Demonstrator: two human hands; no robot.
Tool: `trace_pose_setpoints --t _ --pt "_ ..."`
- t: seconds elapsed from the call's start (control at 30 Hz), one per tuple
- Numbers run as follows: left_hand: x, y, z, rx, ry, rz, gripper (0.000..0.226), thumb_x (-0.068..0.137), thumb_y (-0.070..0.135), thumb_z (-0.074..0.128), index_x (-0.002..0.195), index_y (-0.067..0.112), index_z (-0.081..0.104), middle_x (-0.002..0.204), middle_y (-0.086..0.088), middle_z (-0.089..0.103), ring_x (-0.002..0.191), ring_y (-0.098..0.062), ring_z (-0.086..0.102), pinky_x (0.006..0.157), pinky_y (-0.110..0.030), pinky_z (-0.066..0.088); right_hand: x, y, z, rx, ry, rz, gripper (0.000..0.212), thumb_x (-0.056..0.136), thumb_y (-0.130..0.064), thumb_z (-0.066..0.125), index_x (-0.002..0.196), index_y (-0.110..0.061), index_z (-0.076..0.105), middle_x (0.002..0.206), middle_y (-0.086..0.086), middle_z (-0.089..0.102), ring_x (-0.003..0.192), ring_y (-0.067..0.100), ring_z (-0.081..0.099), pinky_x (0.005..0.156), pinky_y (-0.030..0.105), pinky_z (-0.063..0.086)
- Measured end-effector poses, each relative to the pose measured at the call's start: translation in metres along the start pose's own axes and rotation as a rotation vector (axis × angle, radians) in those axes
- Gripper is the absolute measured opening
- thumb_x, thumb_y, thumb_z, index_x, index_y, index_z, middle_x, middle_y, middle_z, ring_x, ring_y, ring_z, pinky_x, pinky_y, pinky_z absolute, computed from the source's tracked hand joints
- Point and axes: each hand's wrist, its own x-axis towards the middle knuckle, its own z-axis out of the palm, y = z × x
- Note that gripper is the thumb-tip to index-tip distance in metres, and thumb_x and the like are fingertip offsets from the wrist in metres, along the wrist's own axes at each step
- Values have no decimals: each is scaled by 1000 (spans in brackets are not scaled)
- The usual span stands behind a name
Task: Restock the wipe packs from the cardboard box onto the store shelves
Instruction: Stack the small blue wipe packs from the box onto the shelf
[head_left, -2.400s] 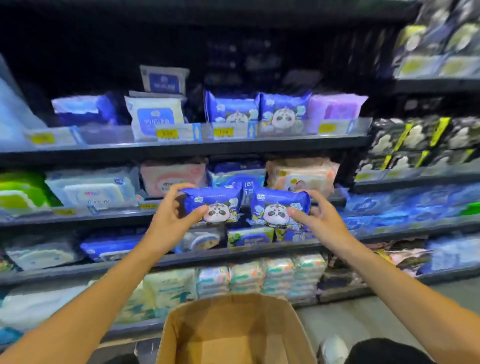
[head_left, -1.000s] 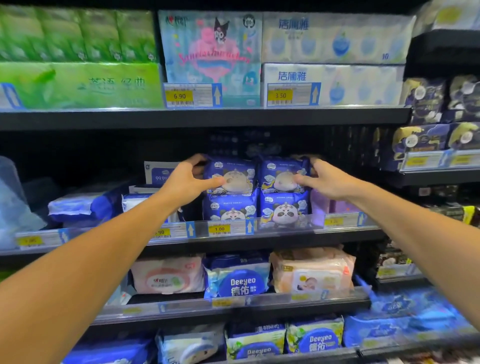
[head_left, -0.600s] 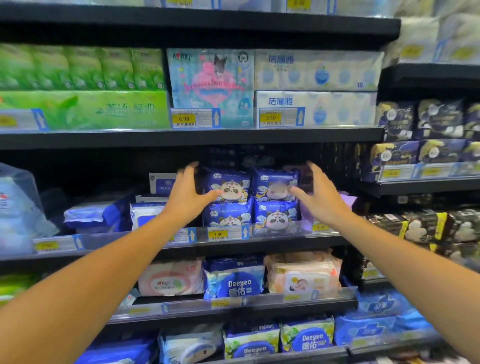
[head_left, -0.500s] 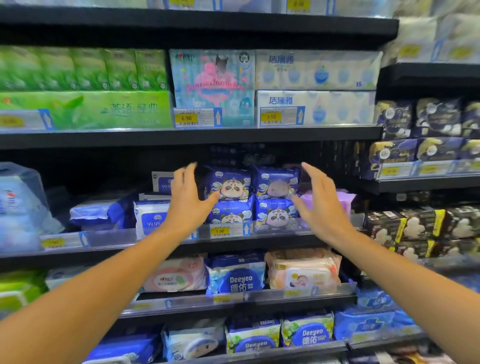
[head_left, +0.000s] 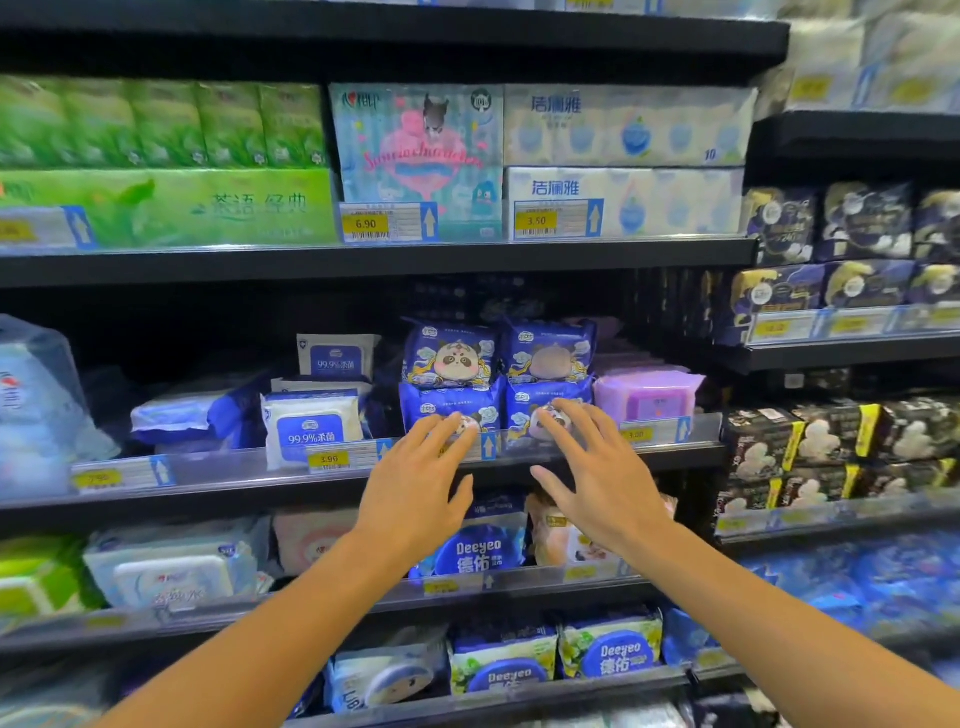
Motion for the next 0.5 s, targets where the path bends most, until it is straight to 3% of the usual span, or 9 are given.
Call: trace_pose_setpoints --t 0.13,0.37,0.5 --pt "2 0 3 16 4 -4 62 95 44 54 152 24 39 153 2 44 142 -20 38 103 -37 50 0 4 4 -5 11 -11 66 96 -57 47 152 -23 38 155 -3 34 144 22 29 115 36 33" --pt "1 3 -1 65 -85 -7 69 100 49 43 159 26 16 165 3 20 152 -19 16 121 -37 28 0 3 3 24 -50 0 70 94 -61 46 153 -23 36 157 -2 32 146 24 29 118 40 32" --pt "1 12 -12 72 -138 -2 71 98 48 49 158 23 21 162 -2 21 151 -23 18 122 -39 25 -3 14 -18 64 -123 -36 65 98 -57 44 155 -28 30 161 -5 25 146 19 25 119 42 29"
